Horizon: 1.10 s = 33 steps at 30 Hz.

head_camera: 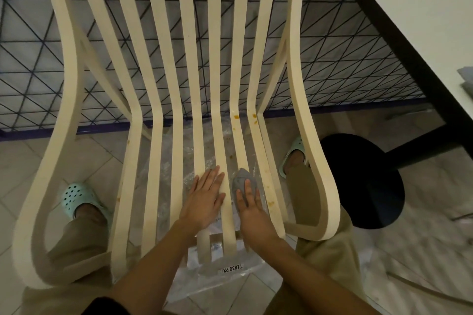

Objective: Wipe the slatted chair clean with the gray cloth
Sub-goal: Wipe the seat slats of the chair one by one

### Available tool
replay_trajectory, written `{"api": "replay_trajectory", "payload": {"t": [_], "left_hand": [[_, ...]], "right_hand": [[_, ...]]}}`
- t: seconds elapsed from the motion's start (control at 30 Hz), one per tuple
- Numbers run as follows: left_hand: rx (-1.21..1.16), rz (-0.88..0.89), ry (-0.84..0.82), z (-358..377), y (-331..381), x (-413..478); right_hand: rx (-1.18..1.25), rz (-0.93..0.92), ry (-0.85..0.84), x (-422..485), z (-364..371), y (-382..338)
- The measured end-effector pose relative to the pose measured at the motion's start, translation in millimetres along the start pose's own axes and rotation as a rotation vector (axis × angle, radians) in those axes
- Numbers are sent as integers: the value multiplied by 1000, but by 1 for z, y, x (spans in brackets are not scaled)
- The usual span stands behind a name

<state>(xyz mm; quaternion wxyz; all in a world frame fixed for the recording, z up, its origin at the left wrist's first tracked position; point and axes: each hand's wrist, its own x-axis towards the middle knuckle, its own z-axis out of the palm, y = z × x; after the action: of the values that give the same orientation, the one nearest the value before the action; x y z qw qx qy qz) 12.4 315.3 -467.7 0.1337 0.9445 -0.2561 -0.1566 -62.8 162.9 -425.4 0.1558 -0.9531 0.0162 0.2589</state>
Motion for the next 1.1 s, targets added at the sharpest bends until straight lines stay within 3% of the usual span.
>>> {"api": "replay_trajectory", "payload": {"t": [0.6, 1.1], "left_hand": [[-5, -6, 153, 3, -24, 68], [10, -28, 96, 0, -21, 66]], "right_hand": [[-15, 1, 119, 128, -36, 11], [-45, 61, 85, 201, -89, 6]]}}
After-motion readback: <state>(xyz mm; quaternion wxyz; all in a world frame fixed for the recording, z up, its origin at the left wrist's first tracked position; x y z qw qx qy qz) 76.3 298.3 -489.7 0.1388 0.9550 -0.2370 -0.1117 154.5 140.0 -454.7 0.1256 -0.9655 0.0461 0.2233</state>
